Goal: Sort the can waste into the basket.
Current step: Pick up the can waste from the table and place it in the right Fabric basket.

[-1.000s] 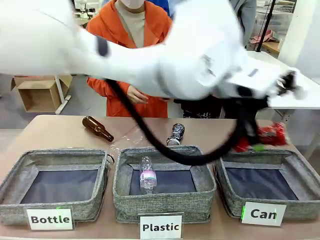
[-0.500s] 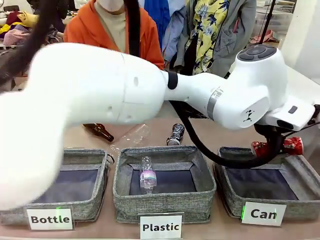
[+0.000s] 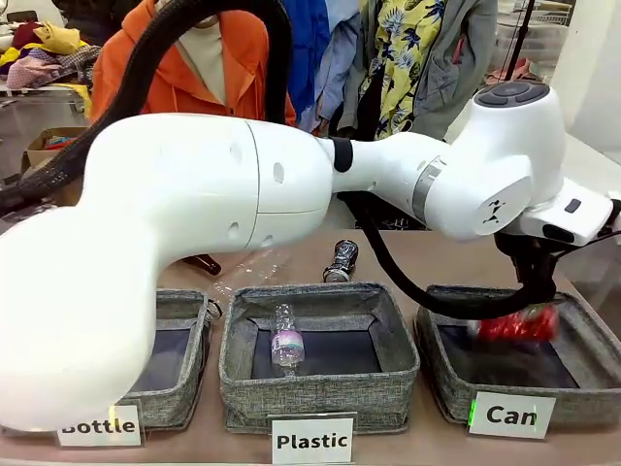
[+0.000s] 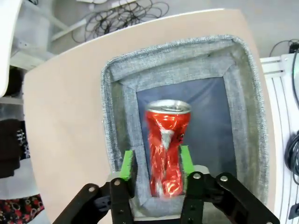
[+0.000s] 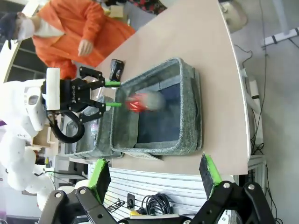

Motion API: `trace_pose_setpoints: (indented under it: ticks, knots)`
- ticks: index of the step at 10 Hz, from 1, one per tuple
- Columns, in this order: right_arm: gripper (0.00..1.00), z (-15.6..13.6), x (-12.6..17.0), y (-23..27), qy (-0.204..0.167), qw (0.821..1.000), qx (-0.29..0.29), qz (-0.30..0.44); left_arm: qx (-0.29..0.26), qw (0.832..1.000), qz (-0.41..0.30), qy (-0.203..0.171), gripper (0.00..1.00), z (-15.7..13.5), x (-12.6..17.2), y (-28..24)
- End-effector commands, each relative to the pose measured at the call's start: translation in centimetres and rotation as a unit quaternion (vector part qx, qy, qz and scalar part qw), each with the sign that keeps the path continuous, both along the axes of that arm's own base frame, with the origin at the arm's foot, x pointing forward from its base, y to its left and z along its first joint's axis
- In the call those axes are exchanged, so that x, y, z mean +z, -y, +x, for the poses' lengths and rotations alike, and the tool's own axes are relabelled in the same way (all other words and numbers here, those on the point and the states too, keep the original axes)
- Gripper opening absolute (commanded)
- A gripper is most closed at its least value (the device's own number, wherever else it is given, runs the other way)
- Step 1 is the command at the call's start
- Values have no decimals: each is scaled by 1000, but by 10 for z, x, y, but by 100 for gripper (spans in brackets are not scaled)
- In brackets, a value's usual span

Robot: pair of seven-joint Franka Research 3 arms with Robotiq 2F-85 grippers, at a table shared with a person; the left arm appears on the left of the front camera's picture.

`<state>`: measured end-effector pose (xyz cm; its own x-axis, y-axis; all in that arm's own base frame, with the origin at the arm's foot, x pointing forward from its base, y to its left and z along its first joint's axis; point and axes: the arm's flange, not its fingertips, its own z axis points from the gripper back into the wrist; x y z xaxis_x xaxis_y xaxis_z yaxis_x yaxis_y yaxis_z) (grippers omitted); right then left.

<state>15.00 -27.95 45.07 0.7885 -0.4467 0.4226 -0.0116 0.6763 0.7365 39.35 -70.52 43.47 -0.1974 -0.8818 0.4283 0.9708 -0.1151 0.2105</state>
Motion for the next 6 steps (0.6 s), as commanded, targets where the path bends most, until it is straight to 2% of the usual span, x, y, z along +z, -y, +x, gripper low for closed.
trace_pose_setpoints:
  ticks: [1,4,6]
  knots:
    - [100,0,2,-1,-2,1000,-2,-1,11,1000,-5,-10,100,4,10,8]
    - [100,0,2,-1,-2,1000,-2,-1,15,1000,-2,-19,100,2,14,-3]
    - [100,6,0,-3,-5,1000,-2,1,5,999,22,-50,100,-4,27,-37]
